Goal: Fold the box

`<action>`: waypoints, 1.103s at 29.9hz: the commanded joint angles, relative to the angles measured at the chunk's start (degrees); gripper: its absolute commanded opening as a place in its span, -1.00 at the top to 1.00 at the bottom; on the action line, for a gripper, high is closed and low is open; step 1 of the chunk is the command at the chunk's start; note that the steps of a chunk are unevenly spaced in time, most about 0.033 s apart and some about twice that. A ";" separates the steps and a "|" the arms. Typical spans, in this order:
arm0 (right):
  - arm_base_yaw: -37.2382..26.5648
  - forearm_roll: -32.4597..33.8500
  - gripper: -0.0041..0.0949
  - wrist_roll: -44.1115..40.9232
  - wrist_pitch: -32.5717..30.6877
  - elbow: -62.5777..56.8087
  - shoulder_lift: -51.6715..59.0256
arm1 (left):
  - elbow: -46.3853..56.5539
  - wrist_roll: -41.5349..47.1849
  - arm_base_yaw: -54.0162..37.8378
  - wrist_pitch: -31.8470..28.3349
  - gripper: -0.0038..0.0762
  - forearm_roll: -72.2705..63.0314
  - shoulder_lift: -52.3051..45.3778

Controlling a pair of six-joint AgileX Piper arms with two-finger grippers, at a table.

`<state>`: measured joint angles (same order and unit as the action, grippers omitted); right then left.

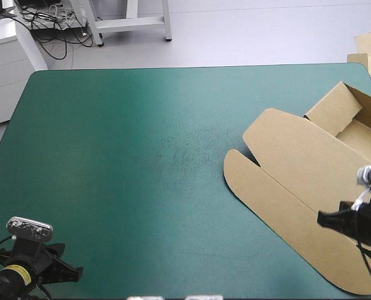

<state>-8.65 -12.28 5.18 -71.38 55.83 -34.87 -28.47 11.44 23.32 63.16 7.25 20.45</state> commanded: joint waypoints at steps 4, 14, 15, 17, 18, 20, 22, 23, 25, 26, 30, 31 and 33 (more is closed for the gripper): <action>0.15 -2.02 0.92 5.98 0.73 -11.21 12.31 | -1.32 -0.07 0.29 -2.47 0.93 0.03 0.50; 0.15 -2.60 0.92 7.34 6.20 -22.32 25.82 | -1.32 0.37 0.29 -1.76 0.93 0.02 0.50; 0.15 -2.60 0.92 7.34 6.91 -22.97 26.14 | -1.32 0.37 0.29 -1.76 0.93 0.02 0.50; 0.15 -2.80 0.92 7.99 8.93 -24.37 26.65 | -1.32 0.37 0.29 -1.76 0.93 0.02 0.50; 0.15 -2.95 0.92 7.99 9.69 -24.95 26.75 | -1.32 0.37 0.29 -1.76 0.93 0.02 0.50; 0.15 -3.08 0.92 7.99 11.09 -26.46 26.75 | -1.32 0.37 0.29 -1.76 0.93 0.02 0.50; 0.15 -3.08 0.92 7.87 12.51 -27.00 26.75 | -1.32 0.37 0.29 -1.76 0.93 0.02 0.50; 0.15 -3.08 0.92 7.87 12.60 -27.08 26.75 | -1.32 0.37 0.29 -1.76 0.93 0.02 0.50; 0.15 -3.08 0.92 7.87 12.60 -27.08 26.75 | -1.32 0.37 0.29 -1.76 0.93 0.02 0.50; 0.15 -3.08 0.92 7.78 12.60 -27.08 26.75 | -1.32 0.37 0.29 -1.76 0.93 0.02 0.50; 0.15 -3.08 0.92 7.78 12.60 -27.08 26.75 | -1.32 0.37 0.29 -1.76 0.93 0.02 0.50; 0.15 -3.08 0.92 7.78 12.60 -27.08 26.75 | -1.32 0.37 0.29 -1.76 0.93 0.02 0.50; 0.15 -3.08 0.92 7.78 12.60 -27.08 26.75 | -1.32 0.37 0.29 -1.76 0.93 0.02 0.50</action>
<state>-8.65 -14.40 12.44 -62.41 27.47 -7.26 -28.47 11.49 23.32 63.81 7.05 20.39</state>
